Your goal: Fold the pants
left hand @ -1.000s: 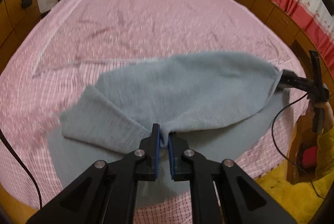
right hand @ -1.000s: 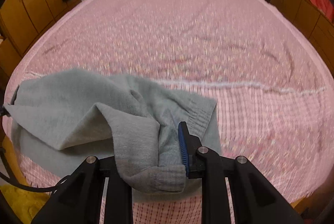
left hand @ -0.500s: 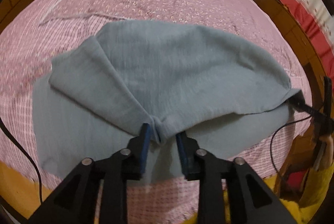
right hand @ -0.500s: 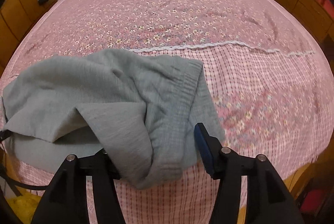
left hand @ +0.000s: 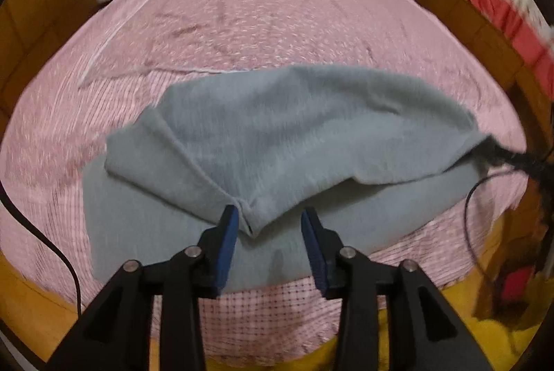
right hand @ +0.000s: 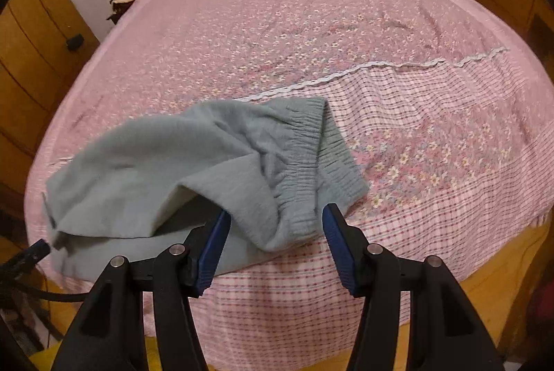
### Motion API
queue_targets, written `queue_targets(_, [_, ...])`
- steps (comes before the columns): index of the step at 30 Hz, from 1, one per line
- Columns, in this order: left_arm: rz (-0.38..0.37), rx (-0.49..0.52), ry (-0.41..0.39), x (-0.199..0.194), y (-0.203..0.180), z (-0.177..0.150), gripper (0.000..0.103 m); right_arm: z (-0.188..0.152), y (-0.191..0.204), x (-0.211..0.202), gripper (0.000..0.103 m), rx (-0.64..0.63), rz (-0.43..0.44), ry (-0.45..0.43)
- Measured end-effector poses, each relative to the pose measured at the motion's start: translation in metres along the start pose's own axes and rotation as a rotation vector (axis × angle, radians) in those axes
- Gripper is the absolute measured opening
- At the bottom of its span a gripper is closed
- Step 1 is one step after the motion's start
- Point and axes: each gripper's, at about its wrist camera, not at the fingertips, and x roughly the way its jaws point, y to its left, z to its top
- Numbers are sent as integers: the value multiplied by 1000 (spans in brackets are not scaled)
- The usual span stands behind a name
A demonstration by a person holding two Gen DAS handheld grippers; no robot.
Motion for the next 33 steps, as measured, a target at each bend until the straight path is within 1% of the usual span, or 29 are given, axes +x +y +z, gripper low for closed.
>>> queue_targets(2, [-12,53,12,5,-9,3,42,0,1,0,57,4,15,10])
queue_targets(5, [-46,103,25,15,-18,6,42,2,-3,-1,57,32,21,24])
queue_targets(6, [-46,115,28,16,-20,4,42,2,-6,-2,57,51,29,27])
queue_targets(9, [-44,151,40,33,-23,8,42,6,-16,-5,57,106,45,24])
queue_targets(12, [-36,165,48,46,-24,10,42,11,-26,-4,57,164,54,26])
queue_targets(16, [1,189,30,55,-24,9,42,13,-44,2,57,272,98,53])
queue_targets(18, [-2,190,23,58,-22,9,42,11,-49,-1,57,295,103,55])
queue_targets(22, [5,178,1,64,-18,12,42,10,-53,-10,57,283,64,46])
queue_targets(25, [0,170,-14,66,-15,14,42,8,-59,-13,57,295,45,59])
queue_targets(28, [2,170,-23,68,-16,14,42,7,-66,-9,57,326,62,74])
queue_targets(30, [3,173,-25,68,-16,14,42,7,-68,-2,57,355,89,84])
queue_targets(33, [-7,168,-30,67,-15,12,42,7,-72,12,57,431,132,120])
